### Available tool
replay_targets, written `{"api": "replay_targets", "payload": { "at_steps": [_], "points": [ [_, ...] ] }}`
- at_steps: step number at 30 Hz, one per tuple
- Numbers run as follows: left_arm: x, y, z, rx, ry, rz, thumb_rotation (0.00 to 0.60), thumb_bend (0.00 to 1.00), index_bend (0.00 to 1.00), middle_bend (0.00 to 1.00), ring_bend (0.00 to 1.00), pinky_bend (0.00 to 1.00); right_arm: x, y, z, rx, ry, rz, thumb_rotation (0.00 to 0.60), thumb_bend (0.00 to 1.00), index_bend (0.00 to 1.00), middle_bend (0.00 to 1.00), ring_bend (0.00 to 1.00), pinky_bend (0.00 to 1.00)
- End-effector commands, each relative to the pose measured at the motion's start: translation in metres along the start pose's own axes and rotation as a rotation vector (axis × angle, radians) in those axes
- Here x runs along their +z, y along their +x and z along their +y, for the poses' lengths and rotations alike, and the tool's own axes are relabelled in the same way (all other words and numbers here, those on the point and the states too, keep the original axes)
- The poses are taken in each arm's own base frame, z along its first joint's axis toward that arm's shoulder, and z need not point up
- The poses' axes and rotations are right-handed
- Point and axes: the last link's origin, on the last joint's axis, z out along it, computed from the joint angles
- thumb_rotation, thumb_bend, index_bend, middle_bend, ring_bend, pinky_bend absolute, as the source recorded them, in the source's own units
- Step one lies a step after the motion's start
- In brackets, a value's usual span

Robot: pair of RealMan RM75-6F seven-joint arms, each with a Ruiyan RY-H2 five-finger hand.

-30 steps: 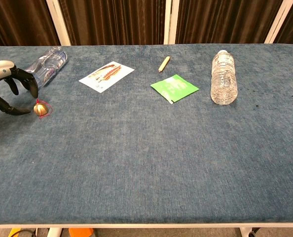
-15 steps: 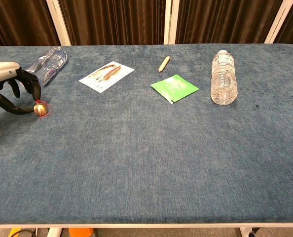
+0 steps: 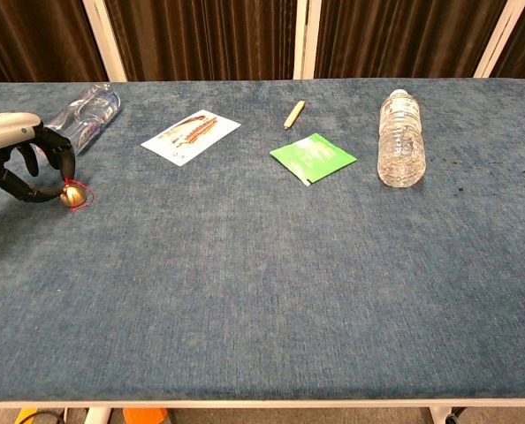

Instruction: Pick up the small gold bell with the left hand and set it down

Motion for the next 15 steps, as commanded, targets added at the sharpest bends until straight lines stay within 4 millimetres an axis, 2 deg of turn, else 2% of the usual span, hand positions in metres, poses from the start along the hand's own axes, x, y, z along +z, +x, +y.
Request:
{"api": "replay_targets", "payload": {
  "at_steps": [1,15],
  "points": [
    [0.0008,-0.0003,0.0006,0.003,0.0,-0.003,0.6,0.36,0.5,0.42,0.31,0.41,0.0,0.0,0.0001,0.0,0.0,0.0,0.6,0.19,0.0,0.0,0.0,0.01],
    [0.0019,-0.0016,0.0028,0.004,-0.002,-0.004,0.6,0.37,0.53,0.44,0.31,0.41,0.0002,-0.0029,0.0024,0.002,-0.007,-0.007,0.6,0.19,0.0,0.0,0.0,0.01]
  ]
}}
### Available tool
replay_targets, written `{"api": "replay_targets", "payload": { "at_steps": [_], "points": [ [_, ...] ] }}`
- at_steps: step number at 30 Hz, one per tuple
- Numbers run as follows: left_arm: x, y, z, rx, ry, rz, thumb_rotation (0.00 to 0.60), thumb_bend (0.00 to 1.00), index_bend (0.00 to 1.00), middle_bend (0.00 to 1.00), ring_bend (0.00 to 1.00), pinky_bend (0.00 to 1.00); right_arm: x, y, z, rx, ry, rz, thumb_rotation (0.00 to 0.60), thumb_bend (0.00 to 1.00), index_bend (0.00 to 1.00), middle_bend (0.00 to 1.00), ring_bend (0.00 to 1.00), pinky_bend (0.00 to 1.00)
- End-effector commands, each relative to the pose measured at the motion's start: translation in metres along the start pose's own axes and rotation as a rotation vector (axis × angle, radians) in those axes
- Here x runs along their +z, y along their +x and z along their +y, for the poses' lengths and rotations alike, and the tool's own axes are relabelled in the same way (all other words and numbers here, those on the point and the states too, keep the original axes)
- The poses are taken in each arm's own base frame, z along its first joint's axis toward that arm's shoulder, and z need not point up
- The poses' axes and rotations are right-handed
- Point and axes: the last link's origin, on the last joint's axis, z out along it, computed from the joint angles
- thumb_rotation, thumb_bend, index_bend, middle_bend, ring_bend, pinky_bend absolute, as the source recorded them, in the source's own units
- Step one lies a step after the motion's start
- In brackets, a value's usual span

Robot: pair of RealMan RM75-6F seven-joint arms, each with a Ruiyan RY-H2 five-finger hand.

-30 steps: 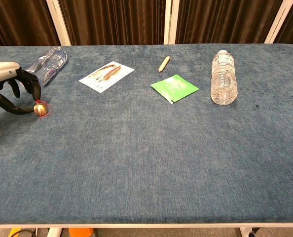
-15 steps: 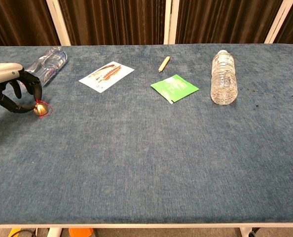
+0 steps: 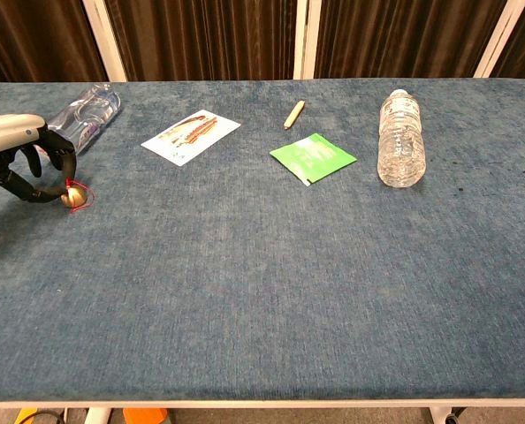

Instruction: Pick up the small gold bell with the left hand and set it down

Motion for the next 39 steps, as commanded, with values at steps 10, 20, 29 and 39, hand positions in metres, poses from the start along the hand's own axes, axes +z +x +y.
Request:
{"api": "replay_targets", "payload": {
  "at_steps": [10,20,29,39],
  "points": [
    [0.0,-0.001,0.002,-0.008,-0.001,0.011,0.6,0.4,0.56,0.45,0.32,0.42,0.0,0.0,0.001,0.0,-0.001,0.0,0.6,0.19,0.0,0.0,0.0,0.01],
    [-0.001,0.003,0.001,-0.029,0.001,0.027,0.6,0.42,0.59,0.46,0.34,0.43,0.0,0.0,0.0,-0.001,0.001,0.001,0.6,0.19,0.0,0.0,0.0,0.01],
    [-0.015,0.032,0.013,-0.052,-0.052,0.103,0.6,0.42,0.59,0.47,0.34,0.43,0.001,0.003,-0.001,-0.003,0.004,0.012,0.6,0.19,0.0,0.0,0.0,0.01],
    [-0.031,0.064,0.004,0.197,-0.014,0.195,0.6,0.43,0.64,0.51,0.34,0.43,0.002,0.003,-0.003,0.001,0.006,0.009,0.6,0.19,0.0,0.0,0.0,0.01]
  ]
}}
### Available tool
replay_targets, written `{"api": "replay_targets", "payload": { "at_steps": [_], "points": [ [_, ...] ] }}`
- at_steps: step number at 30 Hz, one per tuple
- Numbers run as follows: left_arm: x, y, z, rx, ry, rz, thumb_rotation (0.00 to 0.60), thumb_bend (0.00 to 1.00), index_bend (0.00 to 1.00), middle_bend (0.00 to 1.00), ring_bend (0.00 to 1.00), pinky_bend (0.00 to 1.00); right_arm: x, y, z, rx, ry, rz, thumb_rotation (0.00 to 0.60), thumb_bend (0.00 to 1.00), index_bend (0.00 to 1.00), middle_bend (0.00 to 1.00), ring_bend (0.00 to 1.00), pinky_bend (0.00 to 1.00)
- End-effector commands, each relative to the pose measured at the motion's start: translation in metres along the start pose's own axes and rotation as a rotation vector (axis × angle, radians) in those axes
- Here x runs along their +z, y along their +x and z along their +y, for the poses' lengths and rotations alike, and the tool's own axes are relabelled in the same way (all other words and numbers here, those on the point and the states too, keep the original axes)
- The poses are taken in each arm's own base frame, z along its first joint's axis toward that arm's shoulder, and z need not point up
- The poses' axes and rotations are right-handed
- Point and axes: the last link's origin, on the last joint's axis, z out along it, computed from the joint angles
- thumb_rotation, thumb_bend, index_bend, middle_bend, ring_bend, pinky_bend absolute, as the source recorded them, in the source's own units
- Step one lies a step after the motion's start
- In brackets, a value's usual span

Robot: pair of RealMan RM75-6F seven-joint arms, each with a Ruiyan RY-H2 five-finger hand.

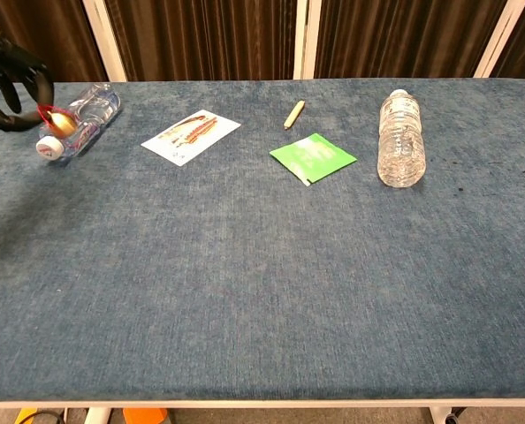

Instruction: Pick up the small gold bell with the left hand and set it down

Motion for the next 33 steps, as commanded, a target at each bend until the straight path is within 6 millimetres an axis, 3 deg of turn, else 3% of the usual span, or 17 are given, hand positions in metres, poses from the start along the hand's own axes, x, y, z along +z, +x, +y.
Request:
{"api": "replay_targets", "payload": {
  "at_steps": [1,3,5,7,10,13,15,18,20,21,24,25,28,31,33],
  "points": [
    [-0.002,-0.004,-0.015,0.414,0.028,0.062,0.6,0.42,0.64,0.51,0.35,0.43,0.0,-0.001,-0.001,0.003,0.004,0.0,0.6,0.19,0.0,0.0,0.0,0.01],
    [-0.003,-0.018,-0.007,0.359,0.061,0.052,0.6,0.42,0.65,0.52,0.35,0.43,0.0,-0.001,-0.002,0.002,0.006,-0.001,0.6,0.19,0.0,0.0,0.0,0.01],
    [-0.005,-0.026,0.006,0.099,0.069,-0.034,0.6,0.42,0.65,0.52,0.35,0.43,0.0,-0.001,-0.001,0.0,0.002,-0.001,0.6,0.19,0.0,0.0,0.0,0.01],
    [-0.005,-0.024,0.009,-0.047,0.057,-0.105,0.6,0.42,0.64,0.52,0.35,0.43,0.0,0.0,0.0,0.001,-0.002,0.002,0.6,0.19,0.0,0.0,0.0,0.01],
    [-0.002,-0.02,0.004,0.068,0.027,-0.06,0.6,0.42,0.64,0.52,0.35,0.43,0.0,0.001,0.001,0.001,-0.005,0.002,0.6,0.19,0.0,0.0,0.0,0.01],
    [-0.004,-0.026,0.01,-0.037,0.03,-0.045,0.6,0.42,0.64,0.52,0.35,0.43,0.0,0.0,0.002,0.001,-0.006,0.0,0.6,0.19,0.0,0.0,0.0,0.01],
    [-0.006,-0.029,0.007,0.037,0.018,-0.032,0.6,0.42,0.64,0.52,0.35,0.43,0.0,0.0,0.002,0.003,-0.005,0.001,0.6,0.19,0.0,0.0,0.0,0.01],
    [-0.01,-0.038,0.014,-0.217,0.07,-0.109,0.6,0.42,0.63,0.52,0.35,0.43,0.0,0.0,0.001,0.002,-0.002,0.003,0.6,0.19,0.0,0.0,0.0,0.01],
    [-0.011,-0.038,0.013,-0.288,0.082,-0.146,0.6,0.42,0.63,0.52,0.35,0.43,0.0,0.0,0.001,0.0,-0.002,0.003,0.6,0.19,0.0,0.0,0.0,0.01],
    [-0.011,-0.037,0.011,-0.265,0.081,-0.139,0.6,0.42,0.63,0.52,0.35,0.43,0.0,0.0,0.001,0.0,-0.003,0.002,0.6,0.19,0.0,0.0,0.0,0.01],
    [-0.009,-0.034,0.001,0.098,0.059,0.0,0.6,0.42,0.64,0.52,0.35,0.41,0.001,0.0,0.001,-0.001,-0.003,0.0,0.6,0.19,0.0,0.0,0.0,0.01],
    [-0.01,-0.038,0.004,0.078,0.068,-0.002,0.6,0.42,0.64,0.52,0.35,0.41,0.001,0.0,0.001,-0.002,-0.003,-0.001,0.6,0.19,0.0,0.0,0.0,0.01],
    [-0.014,-0.043,0.016,-0.285,0.099,-0.159,0.6,0.42,0.64,0.52,0.35,0.41,0.001,0.0,0.0,-0.002,-0.002,-0.001,0.6,0.19,0.0,0.0,0.0,0.01],
    [-0.011,-0.035,0.003,-0.025,0.056,-0.104,0.6,0.43,0.64,0.52,0.35,0.41,0.001,0.0,0.0,-0.001,-0.002,-0.003,0.6,0.19,0.0,0.0,0.0,0.01],
    [-0.011,-0.039,0.002,0.046,0.063,-0.051,0.6,0.43,0.64,0.52,0.35,0.4,0.001,-0.001,0.0,-0.001,-0.002,-0.003,0.6,0.19,0.0,0.0,0.0,0.01]
  ]
}}
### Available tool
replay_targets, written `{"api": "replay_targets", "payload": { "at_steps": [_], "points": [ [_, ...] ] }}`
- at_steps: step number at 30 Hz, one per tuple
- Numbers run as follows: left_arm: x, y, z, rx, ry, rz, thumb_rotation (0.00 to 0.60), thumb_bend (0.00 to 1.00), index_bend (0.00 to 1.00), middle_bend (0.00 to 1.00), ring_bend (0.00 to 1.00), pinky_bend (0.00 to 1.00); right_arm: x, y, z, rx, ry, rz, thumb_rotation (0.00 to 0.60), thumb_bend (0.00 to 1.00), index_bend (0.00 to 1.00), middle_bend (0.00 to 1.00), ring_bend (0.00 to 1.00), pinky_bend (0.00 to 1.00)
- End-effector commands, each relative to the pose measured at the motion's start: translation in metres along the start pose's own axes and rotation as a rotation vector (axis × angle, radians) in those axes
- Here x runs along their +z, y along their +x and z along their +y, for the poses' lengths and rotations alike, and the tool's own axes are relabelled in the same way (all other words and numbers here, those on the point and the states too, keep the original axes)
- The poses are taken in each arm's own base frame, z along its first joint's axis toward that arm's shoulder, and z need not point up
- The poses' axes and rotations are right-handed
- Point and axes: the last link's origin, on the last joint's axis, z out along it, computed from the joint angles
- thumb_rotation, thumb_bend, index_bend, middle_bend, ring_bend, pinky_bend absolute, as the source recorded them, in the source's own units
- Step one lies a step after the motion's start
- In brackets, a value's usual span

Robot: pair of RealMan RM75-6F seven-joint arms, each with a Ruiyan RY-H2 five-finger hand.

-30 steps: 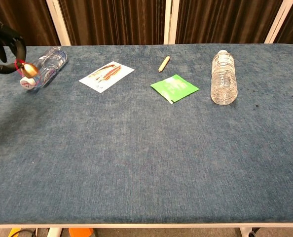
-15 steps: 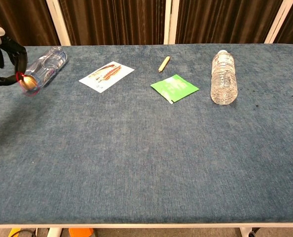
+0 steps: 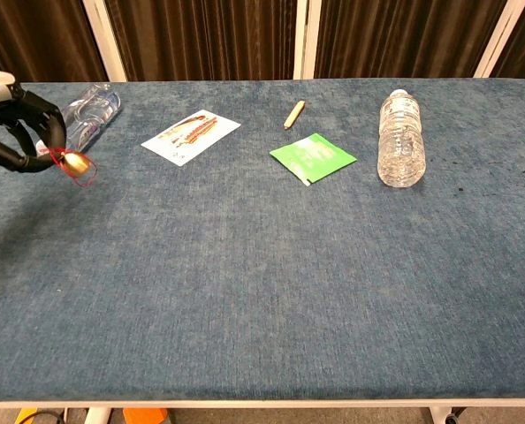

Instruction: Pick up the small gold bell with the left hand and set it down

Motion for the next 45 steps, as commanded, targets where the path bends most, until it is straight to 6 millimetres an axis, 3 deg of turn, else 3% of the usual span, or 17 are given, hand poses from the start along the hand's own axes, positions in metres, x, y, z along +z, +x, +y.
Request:
{"api": "replay_targets", "payload": {
  "at_steps": [1,3,5,6,9,10,12,13,17,20,23,27,30,36,45],
  "points": [
    [-0.001,-0.001,-0.005,0.194,0.007,0.084,0.6,0.43,0.64,0.52,0.35,0.4,0.0,0.0,0.0,0.0,-0.001,-0.001,0.6,0.19,0.0,0.0,0.0,0.01],
    [-0.002,-0.001,-0.01,0.381,0.015,0.137,0.6,0.43,0.65,0.52,0.35,0.39,0.0,0.0,0.001,-0.001,-0.002,-0.002,0.6,0.19,0.0,0.0,0.0,0.01],
    [-0.004,-0.007,-0.007,0.418,0.024,0.122,0.6,0.43,0.65,0.52,0.35,0.39,0.0,0.0,0.001,-0.001,-0.003,-0.003,0.6,0.19,0.0,0.0,0.0,0.01],
    [-0.005,-0.009,-0.005,0.377,0.026,0.1,0.6,0.43,0.65,0.52,0.35,0.39,0.0,0.0,0.001,0.0,-0.003,-0.004,0.6,0.19,0.0,0.0,0.0,0.01],
    [-0.008,-0.01,0.008,0.018,0.038,-0.02,0.6,0.43,0.65,0.52,0.35,0.4,0.0,-0.001,0.001,0.002,-0.003,-0.005,0.6,0.19,0.0,0.0,0.0,0.01],
    [-0.008,-0.005,0.007,-0.006,0.035,-0.031,0.6,0.43,0.64,0.52,0.35,0.4,0.0,-0.001,0.001,0.002,-0.003,-0.006,0.6,0.19,0.0,0.0,0.0,0.01],
    [-0.004,0.007,-0.003,0.264,0.012,0.052,0.6,0.43,0.65,0.52,0.35,0.39,0.0,-0.001,0.001,0.002,-0.003,-0.007,0.6,0.19,0.0,0.0,0.0,0.01],
    [-0.003,0.005,-0.004,0.314,0.015,0.072,0.6,0.43,0.65,0.52,0.35,0.39,0.0,-0.001,0.001,0.002,-0.003,-0.006,0.6,0.19,0.0,0.0,0.0,0.01],
    [-0.008,-0.005,-0.002,0.221,0.049,-0.074,0.6,0.43,0.66,0.52,0.35,0.39,0.0,-0.001,0.002,0.004,-0.006,-0.004,0.6,0.19,0.0,0.0,0.0,0.01],
    [-0.013,-0.004,0.011,0.172,0.007,-0.145,0.6,0.43,0.65,0.52,0.35,0.39,0.001,-0.002,0.002,0.003,-0.007,-0.007,0.6,0.19,0.0,0.0,0.0,0.01],
    [-0.014,0.006,0.015,0.241,-0.025,-0.077,0.6,0.43,0.65,0.52,0.35,0.39,0.001,-0.002,0.001,0.003,-0.006,-0.008,0.6,0.19,0.0,0.0,0.0,0.01],
    [-0.007,0.012,-0.006,0.301,0.085,-0.041,0.6,0.43,0.65,0.52,0.35,0.39,0.001,0.0,0.002,0.002,-0.004,-0.001,0.6,0.19,0.0,0.0,0.0,0.01],
    [-0.008,0.014,-0.006,0.299,0.096,-0.047,0.6,0.43,0.65,0.52,0.35,0.39,0.001,0.0,0.004,0.003,-0.014,-0.002,0.6,0.19,0.0,0.0,0.0,0.01],
    [-0.013,0.009,0.011,0.357,0.026,0.004,0.6,0.43,0.65,0.52,0.35,0.39,0.001,-0.002,0.001,0.002,-0.004,-0.009,0.6,0.19,0.0,0.0,0.0,0.01],
    [-0.007,-0.005,0.008,0.381,0.049,-0.032,0.6,0.43,0.65,0.52,0.35,0.39,0.001,-0.003,0.004,0.004,-0.015,-0.012,0.6,0.19,0.0,0.0,0.0,0.01]
  ]
}}
